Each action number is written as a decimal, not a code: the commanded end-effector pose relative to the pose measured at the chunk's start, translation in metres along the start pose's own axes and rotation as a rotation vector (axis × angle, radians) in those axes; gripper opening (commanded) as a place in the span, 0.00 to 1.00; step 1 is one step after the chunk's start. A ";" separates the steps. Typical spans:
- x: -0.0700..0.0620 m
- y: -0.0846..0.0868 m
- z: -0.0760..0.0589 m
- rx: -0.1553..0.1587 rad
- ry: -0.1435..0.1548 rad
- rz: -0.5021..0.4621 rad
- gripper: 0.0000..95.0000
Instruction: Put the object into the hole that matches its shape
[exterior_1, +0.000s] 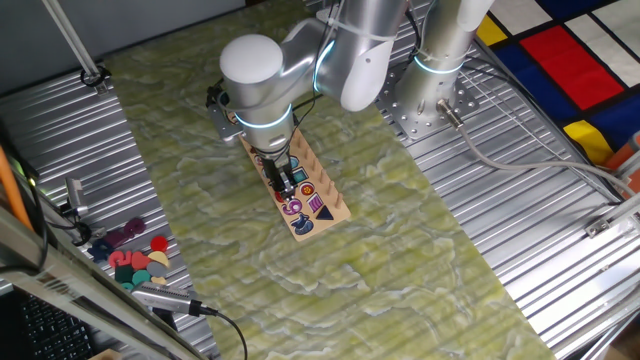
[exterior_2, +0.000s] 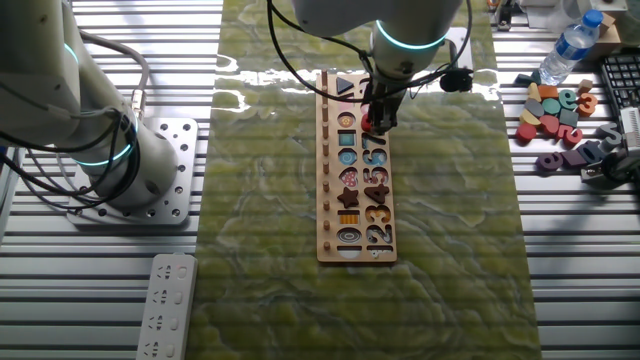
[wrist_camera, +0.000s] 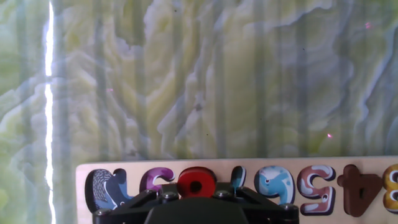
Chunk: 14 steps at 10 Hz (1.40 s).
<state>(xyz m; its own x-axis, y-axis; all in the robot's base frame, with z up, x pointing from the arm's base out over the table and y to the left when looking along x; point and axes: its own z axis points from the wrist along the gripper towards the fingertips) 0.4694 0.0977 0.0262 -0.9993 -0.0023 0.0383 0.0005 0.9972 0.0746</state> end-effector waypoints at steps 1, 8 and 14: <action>0.000 0.000 0.000 0.001 -0.004 0.000 0.00; 0.000 0.000 0.001 0.006 -0.015 -0.014 0.40; -0.013 -0.018 -0.027 0.005 -0.006 -0.034 0.00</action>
<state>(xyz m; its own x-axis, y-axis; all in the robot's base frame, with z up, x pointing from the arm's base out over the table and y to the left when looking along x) 0.4848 0.0764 0.0517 -0.9993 -0.0333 0.0174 -0.0321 0.9974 0.0648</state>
